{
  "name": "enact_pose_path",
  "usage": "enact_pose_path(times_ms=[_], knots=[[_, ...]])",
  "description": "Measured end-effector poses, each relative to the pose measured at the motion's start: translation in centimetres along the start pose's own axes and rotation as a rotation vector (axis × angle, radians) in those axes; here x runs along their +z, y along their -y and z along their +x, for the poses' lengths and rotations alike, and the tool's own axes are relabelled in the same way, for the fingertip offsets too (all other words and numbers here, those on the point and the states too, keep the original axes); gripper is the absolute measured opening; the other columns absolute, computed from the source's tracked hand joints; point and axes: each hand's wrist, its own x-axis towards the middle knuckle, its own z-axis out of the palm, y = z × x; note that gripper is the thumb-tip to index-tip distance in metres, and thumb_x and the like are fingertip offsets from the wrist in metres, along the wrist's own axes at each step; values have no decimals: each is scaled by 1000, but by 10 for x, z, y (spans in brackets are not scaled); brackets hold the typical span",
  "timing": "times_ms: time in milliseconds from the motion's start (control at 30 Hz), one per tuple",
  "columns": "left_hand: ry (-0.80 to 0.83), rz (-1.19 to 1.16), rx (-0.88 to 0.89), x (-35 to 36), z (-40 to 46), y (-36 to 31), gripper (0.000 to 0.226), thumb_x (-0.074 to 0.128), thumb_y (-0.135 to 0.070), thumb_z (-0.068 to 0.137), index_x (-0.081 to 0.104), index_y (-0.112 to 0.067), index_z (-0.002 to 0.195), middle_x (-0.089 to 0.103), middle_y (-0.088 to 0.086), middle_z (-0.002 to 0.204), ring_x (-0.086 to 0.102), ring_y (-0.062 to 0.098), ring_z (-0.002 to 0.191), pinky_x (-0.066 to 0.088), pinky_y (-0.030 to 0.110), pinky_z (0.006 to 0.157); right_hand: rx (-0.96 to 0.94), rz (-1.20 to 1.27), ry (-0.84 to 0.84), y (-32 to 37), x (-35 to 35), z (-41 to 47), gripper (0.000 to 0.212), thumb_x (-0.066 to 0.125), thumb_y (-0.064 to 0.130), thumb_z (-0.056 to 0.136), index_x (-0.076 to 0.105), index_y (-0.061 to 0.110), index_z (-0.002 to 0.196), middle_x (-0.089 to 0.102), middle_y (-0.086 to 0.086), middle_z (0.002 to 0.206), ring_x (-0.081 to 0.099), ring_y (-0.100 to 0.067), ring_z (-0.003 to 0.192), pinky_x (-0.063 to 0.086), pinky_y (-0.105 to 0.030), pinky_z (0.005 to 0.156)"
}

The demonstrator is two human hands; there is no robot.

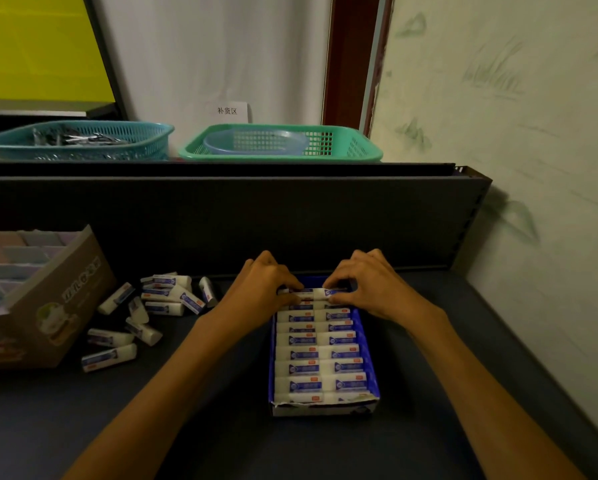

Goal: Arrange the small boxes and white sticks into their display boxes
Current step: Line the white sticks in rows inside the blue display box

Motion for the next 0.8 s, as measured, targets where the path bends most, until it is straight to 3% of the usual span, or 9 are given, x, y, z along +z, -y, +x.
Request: enact_pose_path(times_ms=[267, 400, 667, 800], knots=[[-22, -70, -8, -7, -7, 5, 43, 64, -39, 84, 55, -29, 125, 55, -10, 123, 37, 10, 114, 33, 25, 89, 3, 5, -30, 9, -6, 0, 36, 62, 47, 85, 57, 37, 119, 54, 17, 116, 38, -2, 103, 27, -25, 88], [-88, -98, -75, -29, -22, 19, 45, 64, -34, 86, 53, -25, 129, 55, -4, 127, 42, 13, 119, 38, 27, 96, -21, 96, -99, 32, -17, 5, 39, 62, 42, 87, 53, 35, 124, 51, 15, 115, 35, 1, 100, 26, -21, 86], [-72, -27, -218, -54, -74, 72, 47, 67, -31, 84, 53, -25, 129, 54, -3, 129, 44, 15, 120, 37, 29, 99, -106, 192, -55, 84, -11, 34, 42, 67, 33, 86, 55, 27, 126, 57, 6, 119, 51, -4, 103, 45, -24, 90], [-48, -33, -247, -52, -88, 84, 45, 68, -30, 83, 54, -27, 126, 52, -3, 129, 43, 14, 121, 39, 31, 101, -84, 134, -1, 94, 4, 49, 45, 66, 32, 86, 53, 27, 128, 56, 4, 122, 52, -11, 110, 46, -30, 94]])
